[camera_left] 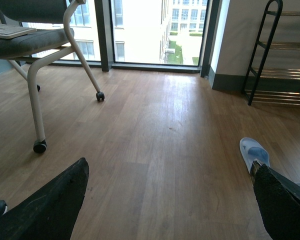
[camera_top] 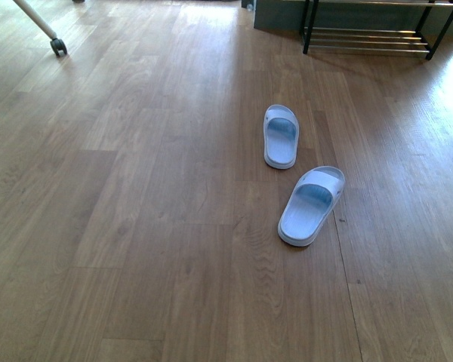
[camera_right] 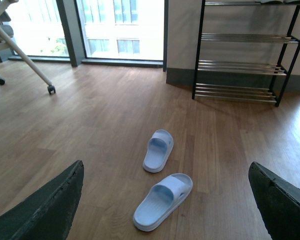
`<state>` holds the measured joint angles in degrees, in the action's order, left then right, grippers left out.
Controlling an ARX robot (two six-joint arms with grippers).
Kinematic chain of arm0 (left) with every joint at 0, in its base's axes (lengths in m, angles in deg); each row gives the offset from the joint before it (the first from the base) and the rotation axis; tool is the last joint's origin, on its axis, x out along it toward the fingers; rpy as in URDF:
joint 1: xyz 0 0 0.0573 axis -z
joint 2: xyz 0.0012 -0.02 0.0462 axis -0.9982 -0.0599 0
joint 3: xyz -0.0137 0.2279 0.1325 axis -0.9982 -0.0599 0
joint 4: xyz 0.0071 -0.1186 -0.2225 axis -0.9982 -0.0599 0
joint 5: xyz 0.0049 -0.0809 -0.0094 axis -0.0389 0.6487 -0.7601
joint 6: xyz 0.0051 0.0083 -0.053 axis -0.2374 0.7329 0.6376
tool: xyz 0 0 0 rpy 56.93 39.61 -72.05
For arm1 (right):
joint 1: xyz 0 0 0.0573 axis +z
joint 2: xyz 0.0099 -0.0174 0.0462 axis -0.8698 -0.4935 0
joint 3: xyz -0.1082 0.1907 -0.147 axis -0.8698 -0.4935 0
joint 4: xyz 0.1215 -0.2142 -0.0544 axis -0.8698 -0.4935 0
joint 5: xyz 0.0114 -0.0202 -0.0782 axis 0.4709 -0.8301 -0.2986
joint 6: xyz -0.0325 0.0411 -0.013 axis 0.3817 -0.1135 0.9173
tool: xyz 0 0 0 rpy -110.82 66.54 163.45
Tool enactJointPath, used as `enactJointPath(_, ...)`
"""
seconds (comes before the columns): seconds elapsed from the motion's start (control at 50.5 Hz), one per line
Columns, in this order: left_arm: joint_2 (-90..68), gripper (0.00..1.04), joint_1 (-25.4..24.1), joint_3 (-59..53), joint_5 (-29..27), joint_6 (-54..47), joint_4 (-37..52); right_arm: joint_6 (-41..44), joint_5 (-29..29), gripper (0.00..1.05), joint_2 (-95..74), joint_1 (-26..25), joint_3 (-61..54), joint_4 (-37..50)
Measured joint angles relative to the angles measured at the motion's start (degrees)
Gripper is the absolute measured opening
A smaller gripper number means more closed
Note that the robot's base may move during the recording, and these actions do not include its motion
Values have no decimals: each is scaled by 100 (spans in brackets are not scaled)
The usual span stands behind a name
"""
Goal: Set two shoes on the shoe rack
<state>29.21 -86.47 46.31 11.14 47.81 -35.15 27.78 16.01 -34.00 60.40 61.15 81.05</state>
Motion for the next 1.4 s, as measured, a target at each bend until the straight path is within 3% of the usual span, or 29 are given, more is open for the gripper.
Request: enactJointPath(1.405,0,95,0,0,0,0,0,0,-2,95,0,0,0,0)
